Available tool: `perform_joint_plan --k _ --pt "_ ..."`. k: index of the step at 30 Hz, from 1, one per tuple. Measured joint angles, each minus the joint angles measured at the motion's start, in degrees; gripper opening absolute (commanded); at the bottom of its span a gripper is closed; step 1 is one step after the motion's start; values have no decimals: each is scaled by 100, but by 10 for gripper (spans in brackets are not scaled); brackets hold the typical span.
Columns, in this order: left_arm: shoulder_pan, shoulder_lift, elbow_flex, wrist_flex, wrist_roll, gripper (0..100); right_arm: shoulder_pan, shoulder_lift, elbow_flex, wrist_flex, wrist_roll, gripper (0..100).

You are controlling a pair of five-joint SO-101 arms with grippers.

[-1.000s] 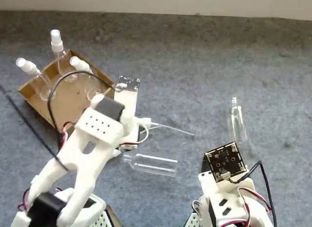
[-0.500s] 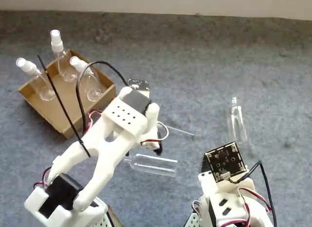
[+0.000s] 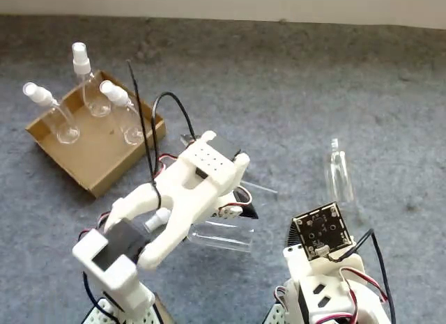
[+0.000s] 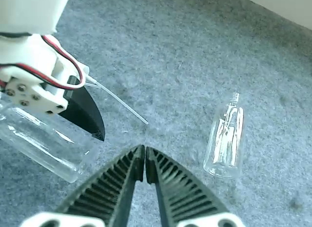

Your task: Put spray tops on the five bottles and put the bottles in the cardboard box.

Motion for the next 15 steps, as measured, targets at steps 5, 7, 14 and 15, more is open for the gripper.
perform_joint_plan --k 5,7,14,15 --pt "-18 774 -527 -18 53 566 0 0 0 0 0 5" --pt "-18 1090 -791 -18 53 566 0 0 0 0 0 5" --pt "-18 2136 -1714 -18 53 404 0 0 0 0 0 5" --pt "-18 2233 -1811 -18 53 364 0 0 0 0 0 5"
